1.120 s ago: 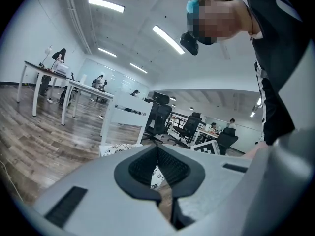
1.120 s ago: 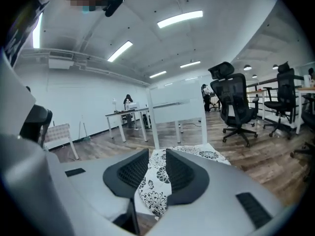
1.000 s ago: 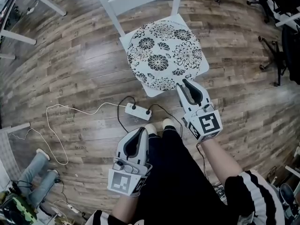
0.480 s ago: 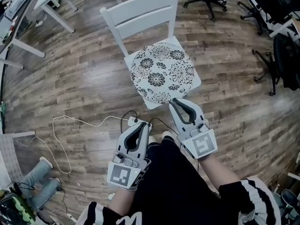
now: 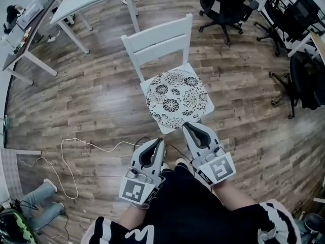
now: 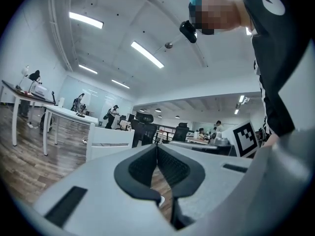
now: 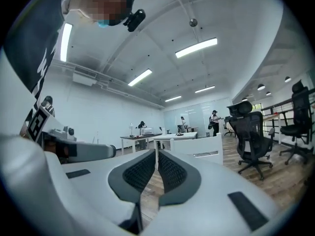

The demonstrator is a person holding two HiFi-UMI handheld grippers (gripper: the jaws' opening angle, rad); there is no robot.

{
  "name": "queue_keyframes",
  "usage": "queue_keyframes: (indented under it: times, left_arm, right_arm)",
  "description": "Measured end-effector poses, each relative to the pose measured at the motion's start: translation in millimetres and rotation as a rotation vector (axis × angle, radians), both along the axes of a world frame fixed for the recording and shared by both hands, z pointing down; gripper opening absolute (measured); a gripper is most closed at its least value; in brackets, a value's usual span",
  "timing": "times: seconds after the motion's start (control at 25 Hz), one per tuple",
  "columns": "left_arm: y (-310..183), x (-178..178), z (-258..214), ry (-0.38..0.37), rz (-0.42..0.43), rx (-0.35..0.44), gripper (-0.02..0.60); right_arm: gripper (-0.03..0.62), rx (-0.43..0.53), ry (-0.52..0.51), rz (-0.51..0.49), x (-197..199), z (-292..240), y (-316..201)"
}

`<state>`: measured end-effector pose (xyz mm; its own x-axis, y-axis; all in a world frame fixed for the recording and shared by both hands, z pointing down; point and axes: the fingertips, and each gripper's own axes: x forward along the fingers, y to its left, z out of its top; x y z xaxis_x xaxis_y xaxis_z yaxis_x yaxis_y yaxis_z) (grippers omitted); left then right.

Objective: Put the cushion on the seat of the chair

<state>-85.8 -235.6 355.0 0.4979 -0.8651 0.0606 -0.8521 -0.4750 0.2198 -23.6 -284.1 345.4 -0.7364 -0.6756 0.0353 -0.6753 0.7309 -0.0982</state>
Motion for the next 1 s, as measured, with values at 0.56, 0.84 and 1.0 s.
queue_keyframes:
  times: [0.56, 0.84, 1.0]
  left_arm:
    - [-2.1, -12.0, -55.6, 0.025, 0.008, 0.113, 0.006]
    - [10.4, -29.6, -75.4, -0.001, 0.036, 0.18, 0.006]
    - [18.3, -39.0, -85.3, -0.008, 0.031, 0.21, 0.006]
  right_arm:
    - [0.028, 0.002, -0.077, -0.016, -28.9, -44.9, 15.6]
    - [0.028, 0.051, -0.089, -0.032, -55.8, -62.4, 32.3]
    - [0.028, 0.079, -0.093, -0.036, -66.1, -72.1, 42.7]
